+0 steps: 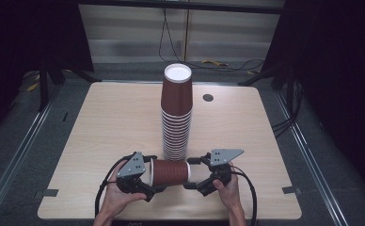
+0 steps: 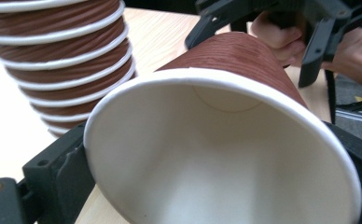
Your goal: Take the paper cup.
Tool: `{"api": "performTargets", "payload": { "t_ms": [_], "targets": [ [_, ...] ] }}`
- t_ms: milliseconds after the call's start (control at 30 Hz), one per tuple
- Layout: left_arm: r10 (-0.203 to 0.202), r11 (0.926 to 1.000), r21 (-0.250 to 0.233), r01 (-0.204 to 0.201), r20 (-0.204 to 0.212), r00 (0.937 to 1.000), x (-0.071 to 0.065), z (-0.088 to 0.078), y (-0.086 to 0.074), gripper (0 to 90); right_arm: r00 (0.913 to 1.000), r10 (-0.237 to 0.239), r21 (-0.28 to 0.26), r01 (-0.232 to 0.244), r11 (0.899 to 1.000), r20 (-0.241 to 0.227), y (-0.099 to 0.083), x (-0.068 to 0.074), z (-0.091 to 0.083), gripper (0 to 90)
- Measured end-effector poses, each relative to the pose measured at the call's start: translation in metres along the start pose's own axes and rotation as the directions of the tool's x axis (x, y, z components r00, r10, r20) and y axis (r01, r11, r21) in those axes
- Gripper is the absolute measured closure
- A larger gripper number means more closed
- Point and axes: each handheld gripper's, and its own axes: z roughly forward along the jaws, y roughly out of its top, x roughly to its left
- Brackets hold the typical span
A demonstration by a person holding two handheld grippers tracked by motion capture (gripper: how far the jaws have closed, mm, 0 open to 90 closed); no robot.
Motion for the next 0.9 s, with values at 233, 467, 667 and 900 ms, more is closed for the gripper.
{"api": "performTargets", "payload": {
  "t_ms": [233,467,667,900],
  "targets": [
    [-0.045,0.9986,0.026,0.046,-0.025,0.9987,0.008,-0.008,-0.004,3.7,0.9934,0.015,-0.026,-0.012,1.000,0.114,-0.006,-0.002,-0.006,13.4],
    [-0.082,0.9955,0.046,0.083,-0.035,0.9960,0.015,-0.015,-0.007,3.6,0.9765,0.021,-0.064,-0.007,0.998,0.215,-0.010,-0.001,-0.015,13.3],
    [-0.092,0.9925,0.076,0.096,-0.051,0.9945,0.019,-0.020,-0.009,3.6,0.9616,0.040,-0.093,-0.015,0.996,0.272,-0.016,-0.002,-0.020,13.3],
    [-0.109,0.9894,0.088,0.115,-0.074,0.9913,0.028,-0.032,-0.010,3.5,0.9338,0.052,-0.122,-0.009,0.993,0.354,-0.023,0.000,-0.028,13.2]
  ]
}}
